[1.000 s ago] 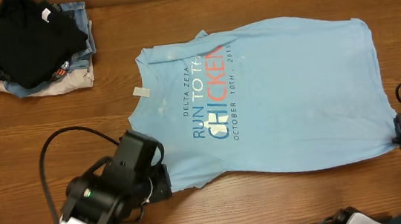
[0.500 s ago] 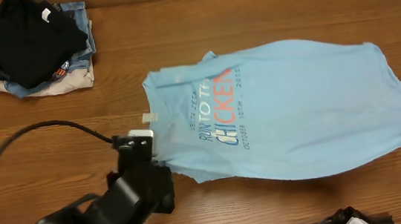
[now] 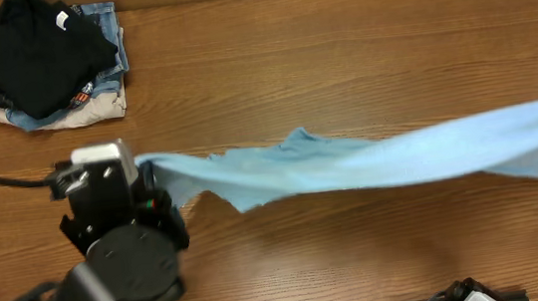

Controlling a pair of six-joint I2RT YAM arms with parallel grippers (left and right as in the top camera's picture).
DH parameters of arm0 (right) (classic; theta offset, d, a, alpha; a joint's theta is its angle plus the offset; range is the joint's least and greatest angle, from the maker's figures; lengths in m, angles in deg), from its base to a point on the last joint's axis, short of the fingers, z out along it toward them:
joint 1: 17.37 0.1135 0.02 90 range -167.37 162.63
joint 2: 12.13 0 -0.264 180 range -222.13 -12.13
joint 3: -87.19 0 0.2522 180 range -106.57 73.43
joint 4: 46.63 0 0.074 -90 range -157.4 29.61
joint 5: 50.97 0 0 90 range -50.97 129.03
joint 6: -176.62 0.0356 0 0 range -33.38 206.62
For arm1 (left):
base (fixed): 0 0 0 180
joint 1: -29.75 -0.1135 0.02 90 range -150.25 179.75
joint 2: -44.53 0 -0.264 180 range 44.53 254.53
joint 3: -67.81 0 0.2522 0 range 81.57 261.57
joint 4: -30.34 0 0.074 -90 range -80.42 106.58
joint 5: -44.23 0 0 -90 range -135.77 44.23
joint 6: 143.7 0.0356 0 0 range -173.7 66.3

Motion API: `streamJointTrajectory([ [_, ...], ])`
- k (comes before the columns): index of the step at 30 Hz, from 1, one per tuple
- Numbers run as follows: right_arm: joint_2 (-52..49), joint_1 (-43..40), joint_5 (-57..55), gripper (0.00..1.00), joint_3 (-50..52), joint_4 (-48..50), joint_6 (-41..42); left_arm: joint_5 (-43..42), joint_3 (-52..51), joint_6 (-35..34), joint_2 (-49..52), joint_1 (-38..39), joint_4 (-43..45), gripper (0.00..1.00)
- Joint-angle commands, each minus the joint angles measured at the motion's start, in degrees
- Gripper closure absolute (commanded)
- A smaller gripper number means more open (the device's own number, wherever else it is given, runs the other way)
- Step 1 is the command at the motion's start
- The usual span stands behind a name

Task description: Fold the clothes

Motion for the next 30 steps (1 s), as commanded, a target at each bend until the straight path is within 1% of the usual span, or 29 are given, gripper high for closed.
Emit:
streamJointTrajectory([
  [1,-5.6,0.2,4.9,0.96,-0.9,2.9,1.4,16.3,1.0,3.8,4.6,-0.7,2.9,0.96],
  [3,-9.0,0.2,7.9,0.96,-0.9,5.2,1.4,17.4,1.0,7.2,7.2,-3.1,6.8,0.96],
  [4,-10.9,0.2,9.1,0.96,-0.9,6.3,1.4,16.7,1.0,9.2,8.7,-4.9,9.1,0.96],
  [7,-16.6,1.1,9.6,0.96,-0.9,8.6,1.9,10.1,1.0,16.0,14.2,-12.7,16.1,0.96],
  [12,-26.0,4.6,7.6,0.96,-0.9,13.4,1.8,-3.6,1.0,21.8,24.1,-26.4,27.1,0.96],
  [16,-32.7,9.0,4.9,0.96,-0.9,19.6,1.0,-13.9,1.0,27.6,31.5,-34.1,37.6,0.96],
  [19,-37.1,13.2,2.7,0.96,-0.9,24.3,0.2,-16.7,1.0,29.5,37.8,-37.9,46.4,0.96],
  [21,-40.0,16.5,-0.4,0.96,-0.9,26.9,-0.1,-16.7,1.0,30.0,41.8,-39.2,51.0,0.88],
  [22,-41.1,17.9,-1.4,0.94,-0.9,28.0,-1.2,-16.9,1.0,30.0,43.7,-39.6,52.5,0.82],
  [23,-42.1,19.1,-2.5,0.86,-0.9,28.9,-2.3,-16.9,1.0,30.0,45.6,-39.9,53.7,0.66],
  [24,-42.9,20.3,-3.5,0.74,-0.9,29.5,-3.1,-16.9,1.0,30.0,47.3,-39.9,54.5,0.55],
  [25,-43.5,21.2,-4.4,0.72,-0.9,29.9,-3.8,-16.9,1.0,30.0,48.8,-39.9,54.9,0.45],
  [26,-43.8,22.1,-5.3,0.64,-0.9,30.0,-4.1,-17.2,1.0,30.0,50.1,-39.9,55.0,0.31],
  [27,-43.9,22.8,-6.2,0.36,-0.9,29.9,-4.3,-17.7,1.0,30.0,51.1,-39.8,54.8,0.06],
  [28,-43.9,23.3,-6.6,0.15,-0.9,29.8,-4.9,-18.1,1.0,30.0,51.7,-39.7,54.2,0.00],
  [29,-43.8,23.7,-6.5,0.02,-0.9,29.8,-5.7,-18.3,1.0,29.9,51.9,-39.5,53.3,0.00],
  [30,-43.6,23.9,-6.8,0.00,-1.0,29.6,-5.8,-18.6,1.0,30.0,51.9,-39.3,52.3,0.00],
])
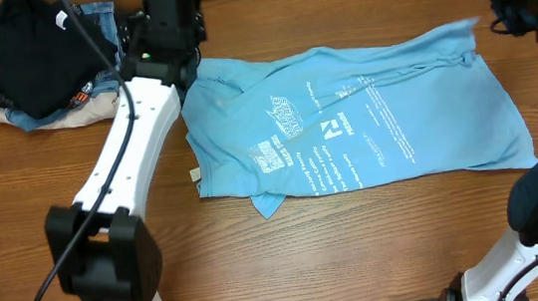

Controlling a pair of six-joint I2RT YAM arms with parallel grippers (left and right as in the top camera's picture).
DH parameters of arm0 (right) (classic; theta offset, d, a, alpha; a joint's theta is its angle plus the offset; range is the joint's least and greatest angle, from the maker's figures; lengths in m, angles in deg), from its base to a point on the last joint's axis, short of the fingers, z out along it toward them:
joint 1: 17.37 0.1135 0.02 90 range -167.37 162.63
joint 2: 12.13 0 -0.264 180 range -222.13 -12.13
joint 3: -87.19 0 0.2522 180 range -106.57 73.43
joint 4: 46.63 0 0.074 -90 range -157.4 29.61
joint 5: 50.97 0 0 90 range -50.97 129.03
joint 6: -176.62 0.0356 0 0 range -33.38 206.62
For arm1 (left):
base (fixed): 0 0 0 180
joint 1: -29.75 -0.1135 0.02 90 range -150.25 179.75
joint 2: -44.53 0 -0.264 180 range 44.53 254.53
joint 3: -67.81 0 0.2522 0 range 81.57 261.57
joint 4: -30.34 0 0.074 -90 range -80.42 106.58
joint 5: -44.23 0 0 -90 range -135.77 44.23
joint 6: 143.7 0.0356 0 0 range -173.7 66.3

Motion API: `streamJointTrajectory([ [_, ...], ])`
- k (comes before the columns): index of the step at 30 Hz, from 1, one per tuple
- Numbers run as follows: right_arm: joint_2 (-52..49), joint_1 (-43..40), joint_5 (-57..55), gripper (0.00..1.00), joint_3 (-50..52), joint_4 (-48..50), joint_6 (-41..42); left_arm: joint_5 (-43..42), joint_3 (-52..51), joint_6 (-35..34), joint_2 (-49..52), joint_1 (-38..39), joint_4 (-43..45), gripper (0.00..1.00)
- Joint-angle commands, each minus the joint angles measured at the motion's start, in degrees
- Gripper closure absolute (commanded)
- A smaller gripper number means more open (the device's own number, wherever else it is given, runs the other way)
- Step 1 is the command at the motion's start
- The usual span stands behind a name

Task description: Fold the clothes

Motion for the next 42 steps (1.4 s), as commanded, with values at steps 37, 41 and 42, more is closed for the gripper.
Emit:
streamJointTrajectory([
  [37,11.4,0.4,9.6,0.00,-7.8,-40.4,-5.1,-30.2,3.0,0.4,-11.0,6.9,-39.3,0.06],
  [41,11.5,0.4,6.9,0.00,-7.8,-42.9,-5.0,-32.2,3.0,-0.7,-11.0,7.7,-46.6,0.24],
  [42,11.6,0.4,6.3,0.00,-7.8,-43.3,-5.0,-31.8,2.8,-0.6,-11.0,8.3,-47.9,0.24],
])
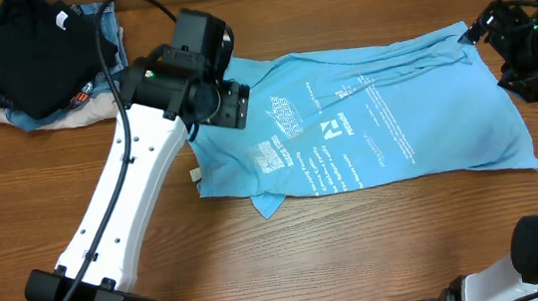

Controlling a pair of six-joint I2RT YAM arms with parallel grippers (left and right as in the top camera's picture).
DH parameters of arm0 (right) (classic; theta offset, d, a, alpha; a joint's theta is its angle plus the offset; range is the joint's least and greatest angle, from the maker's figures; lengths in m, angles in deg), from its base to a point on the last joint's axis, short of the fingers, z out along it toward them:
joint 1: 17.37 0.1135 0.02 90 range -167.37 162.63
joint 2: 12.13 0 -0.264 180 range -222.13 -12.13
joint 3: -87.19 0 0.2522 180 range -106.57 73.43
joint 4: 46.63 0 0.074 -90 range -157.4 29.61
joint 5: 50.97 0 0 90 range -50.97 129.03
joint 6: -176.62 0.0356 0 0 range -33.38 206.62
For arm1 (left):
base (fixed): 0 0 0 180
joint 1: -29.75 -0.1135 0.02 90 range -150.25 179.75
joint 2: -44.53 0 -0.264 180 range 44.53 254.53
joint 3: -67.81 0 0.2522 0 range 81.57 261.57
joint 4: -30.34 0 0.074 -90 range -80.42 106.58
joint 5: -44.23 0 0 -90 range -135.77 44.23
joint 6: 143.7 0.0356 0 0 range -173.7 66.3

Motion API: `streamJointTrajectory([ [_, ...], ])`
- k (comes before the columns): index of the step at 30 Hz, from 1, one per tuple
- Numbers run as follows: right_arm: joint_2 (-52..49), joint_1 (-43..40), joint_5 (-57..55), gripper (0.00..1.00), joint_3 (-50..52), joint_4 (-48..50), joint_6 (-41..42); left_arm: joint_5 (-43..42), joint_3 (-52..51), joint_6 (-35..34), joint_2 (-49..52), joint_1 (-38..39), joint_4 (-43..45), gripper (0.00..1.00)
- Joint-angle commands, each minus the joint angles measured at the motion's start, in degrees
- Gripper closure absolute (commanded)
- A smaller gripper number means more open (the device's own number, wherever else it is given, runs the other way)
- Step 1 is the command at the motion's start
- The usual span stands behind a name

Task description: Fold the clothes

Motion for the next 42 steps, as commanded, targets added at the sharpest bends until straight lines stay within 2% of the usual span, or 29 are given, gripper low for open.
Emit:
streamJointTrajectory([
  [1,0.8,0.3,-2.4,0.00,-1.1,-0.7,-0.9,-3.0,0.3,-0.5,0.2,2.1,-3.1,0.24],
  [7,0.8,0.3,-3.7,0.00,-1.1,-1.1,-0.9,2.1,-2.3,-2.6,0.2,9.9,-4.7,0.16],
  [16,0.8,0.3,-7.8,0.00,-1.1,-1.3,-1.3,-0.9,-11.5,-18.6,0.2,12.5,-7.8,0.21],
  [21,0.8,0.3,-7.8,0.00,-1.1,-0.4,-1.3,-6.1,-19.4,-22.9,0.2,12.5,-3.9,0.23],
  [24,0.8,0.3,-7.8,0.00,-1.1,0.2,-1.3,-6.3,-23.6,-25.9,0.2,12.6,-0.7,0.26],
  [32,0.8,0.3,-7.8,0.00,-1.1,1.4,-1.3,-5.6,-30.8,-27.7,0.2,14.3,10.9,0.30],
  [37,0.8,0.3,-7.8,0.00,-1.1,1.4,-1.3,-0.7,-32.1,-33.4,0.8,14.3,11.7,0.30],
  [42,0.8,0.3,-7.8,0.00,-1.1,1.7,-1.3,-0.1,-32.3,-35.1,2.6,14.1,12.0,0.28],
])
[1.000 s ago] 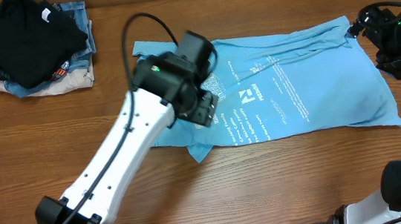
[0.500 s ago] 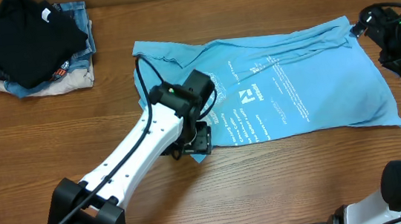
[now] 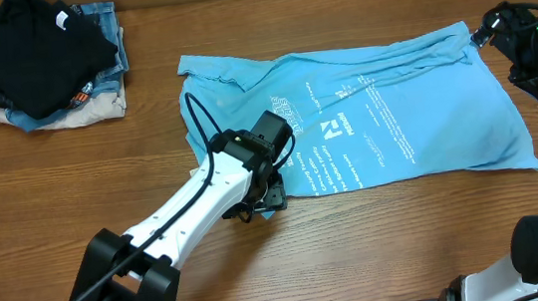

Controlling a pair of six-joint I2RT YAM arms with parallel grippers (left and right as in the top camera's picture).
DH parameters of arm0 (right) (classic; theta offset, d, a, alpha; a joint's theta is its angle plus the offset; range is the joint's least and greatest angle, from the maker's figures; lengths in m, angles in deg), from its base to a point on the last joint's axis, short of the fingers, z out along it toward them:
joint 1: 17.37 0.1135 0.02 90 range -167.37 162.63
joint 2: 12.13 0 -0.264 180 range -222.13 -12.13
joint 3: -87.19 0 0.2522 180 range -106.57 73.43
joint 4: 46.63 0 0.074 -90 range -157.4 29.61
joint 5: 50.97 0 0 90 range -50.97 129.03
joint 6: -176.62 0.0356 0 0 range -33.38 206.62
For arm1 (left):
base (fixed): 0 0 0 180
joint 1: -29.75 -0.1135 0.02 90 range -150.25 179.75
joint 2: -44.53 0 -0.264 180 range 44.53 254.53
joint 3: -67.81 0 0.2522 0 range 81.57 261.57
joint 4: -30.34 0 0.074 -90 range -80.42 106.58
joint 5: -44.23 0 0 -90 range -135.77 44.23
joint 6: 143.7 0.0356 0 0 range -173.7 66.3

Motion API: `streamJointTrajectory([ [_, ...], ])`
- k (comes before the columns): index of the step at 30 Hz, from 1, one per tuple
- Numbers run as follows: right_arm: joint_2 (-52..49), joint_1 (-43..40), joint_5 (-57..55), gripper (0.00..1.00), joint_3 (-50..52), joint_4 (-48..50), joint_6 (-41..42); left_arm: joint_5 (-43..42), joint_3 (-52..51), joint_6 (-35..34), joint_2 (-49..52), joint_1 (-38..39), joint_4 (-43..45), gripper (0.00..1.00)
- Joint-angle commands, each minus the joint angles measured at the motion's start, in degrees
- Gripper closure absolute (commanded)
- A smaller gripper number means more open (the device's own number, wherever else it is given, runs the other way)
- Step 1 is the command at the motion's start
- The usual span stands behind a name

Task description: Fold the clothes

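Observation:
A light blue T-shirt (image 3: 385, 108) lies spread flat on the wooden table (image 3: 380, 249), printed side up, collar to the left. Its lower-left sleeve pokes out under my left gripper (image 3: 265, 197), which points down at that corner; the arm hides its fingers. My right gripper (image 3: 493, 31) hovers just beyond the shirt's far right corner, apparently apart from the cloth. Whether its fingers are open or shut is too small to read.
A pile of folded clothes (image 3: 44, 59), black on top with denim and white beneath, sits at the far left corner. The left arm (image 3: 187, 224) crosses the table diagonally from the near left. The right arm runs along the right edge.
My left gripper has moved from the shirt's far left collar area to its near left corner, over the sleeve flap. The right gripper and the shirt have barely changed.
At first the shirt hung stretched in the air across the table. Then it lay spread on the table with both grippers at its far corners. The left gripper then stood over the collar side, and now sits at the near-left sleeve.

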Motion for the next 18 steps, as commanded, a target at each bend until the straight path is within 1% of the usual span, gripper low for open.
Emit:
streamJointTrajectory([
  [1,0.8,0.3,-0.5,0.00,-1.1,0.3,-0.4,1.8,-0.6,-3.1,2.1,-0.1,0.7,0.28],
  [11,0.8,0.3,-1.8,0.00,-1.1,0.3,-0.4,0.0,-0.6,-3.3,9.5,0.1,2.0,0.29],
  [18,0.8,0.3,-2.5,0.00,-1.1,0.4,-0.4,0.4,-0.6,-3.3,9.7,0.1,3.4,0.29],
])
